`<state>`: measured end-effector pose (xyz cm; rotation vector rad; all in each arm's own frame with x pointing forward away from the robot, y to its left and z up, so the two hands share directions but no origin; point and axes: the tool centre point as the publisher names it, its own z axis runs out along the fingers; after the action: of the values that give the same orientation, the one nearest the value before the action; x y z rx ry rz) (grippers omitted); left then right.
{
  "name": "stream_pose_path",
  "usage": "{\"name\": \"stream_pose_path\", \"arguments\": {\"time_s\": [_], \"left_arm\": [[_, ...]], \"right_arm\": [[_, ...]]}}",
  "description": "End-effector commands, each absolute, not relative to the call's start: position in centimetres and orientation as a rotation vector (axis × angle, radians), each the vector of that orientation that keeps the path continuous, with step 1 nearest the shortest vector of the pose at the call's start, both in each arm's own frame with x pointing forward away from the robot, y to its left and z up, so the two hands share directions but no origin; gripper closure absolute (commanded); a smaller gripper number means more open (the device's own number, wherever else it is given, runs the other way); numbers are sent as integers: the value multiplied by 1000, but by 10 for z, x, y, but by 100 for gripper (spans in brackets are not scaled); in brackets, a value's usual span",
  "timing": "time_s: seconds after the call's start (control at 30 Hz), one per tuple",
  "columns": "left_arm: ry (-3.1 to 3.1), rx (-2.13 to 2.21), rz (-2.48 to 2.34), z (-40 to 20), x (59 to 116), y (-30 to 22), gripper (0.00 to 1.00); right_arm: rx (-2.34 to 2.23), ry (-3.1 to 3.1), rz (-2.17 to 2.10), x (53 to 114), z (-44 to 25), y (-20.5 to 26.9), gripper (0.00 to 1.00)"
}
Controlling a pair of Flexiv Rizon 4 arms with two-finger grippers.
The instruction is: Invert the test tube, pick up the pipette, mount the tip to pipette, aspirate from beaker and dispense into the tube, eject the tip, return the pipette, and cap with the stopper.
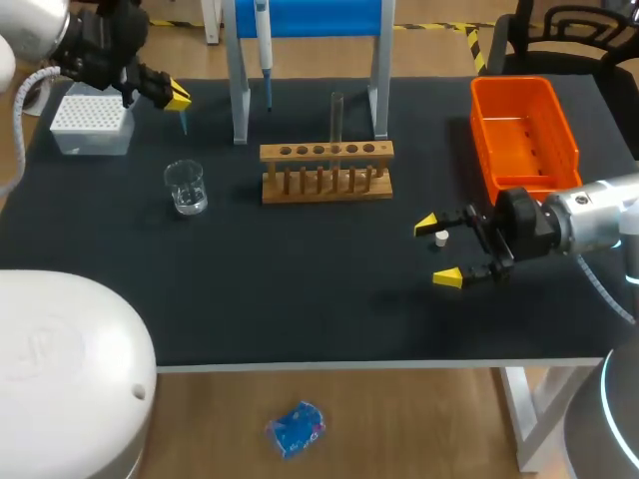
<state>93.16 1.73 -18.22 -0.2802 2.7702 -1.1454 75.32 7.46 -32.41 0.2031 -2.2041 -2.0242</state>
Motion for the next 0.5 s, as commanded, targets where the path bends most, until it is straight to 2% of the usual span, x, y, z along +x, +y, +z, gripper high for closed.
{"name": "stream_pose_path", "arguments": {"time_s": [0.03,0.3,0.5], "left_arm": [[2754,-291,-1177,-198,910,-16,100],[2800,-305,-1207,-223,876,-104,100],[2793,-339,-1227,-230,859,-138,100]], "right_arm": [[202,-2206,-2025,752,-324,74,0],[202,-2206,-2025,752,-324,74,0],[202,-2206,-2025,752,-324,74,0]]}}
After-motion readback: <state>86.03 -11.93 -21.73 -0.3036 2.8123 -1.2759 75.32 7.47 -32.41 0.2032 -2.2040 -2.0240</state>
